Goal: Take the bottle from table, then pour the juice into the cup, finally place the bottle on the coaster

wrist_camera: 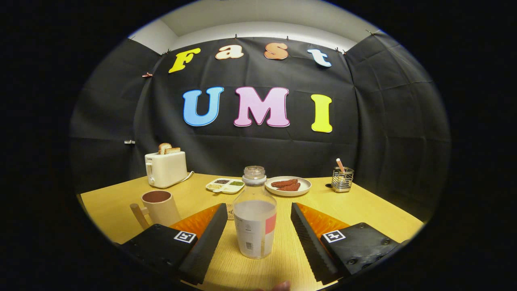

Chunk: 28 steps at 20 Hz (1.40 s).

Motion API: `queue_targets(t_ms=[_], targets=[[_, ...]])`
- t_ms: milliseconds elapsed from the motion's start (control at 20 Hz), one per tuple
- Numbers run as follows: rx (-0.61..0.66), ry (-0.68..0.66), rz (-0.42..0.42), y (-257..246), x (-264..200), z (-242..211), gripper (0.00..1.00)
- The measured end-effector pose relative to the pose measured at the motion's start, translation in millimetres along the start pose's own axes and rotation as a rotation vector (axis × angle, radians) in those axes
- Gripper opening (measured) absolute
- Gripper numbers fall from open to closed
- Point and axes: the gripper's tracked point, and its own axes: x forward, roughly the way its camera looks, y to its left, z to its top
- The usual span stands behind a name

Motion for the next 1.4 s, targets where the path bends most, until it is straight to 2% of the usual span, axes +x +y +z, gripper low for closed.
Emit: queue_targets(t_ms=[350, 550, 850, 1050, 1400], targets=[[-0.011, -0.004, -0.047, 4, 21, -15, 0.97], [0.002, 0.020, -0.033, 14, 33, -25, 0.97], [0.006, 0.045, -0.088, 6, 40, -30, 0.78], [-0.107, 0.113, -0.081, 13, 43, -26, 0.73], [-0.388, 0.086, -0.114, 13, 42, 12, 0.70]])
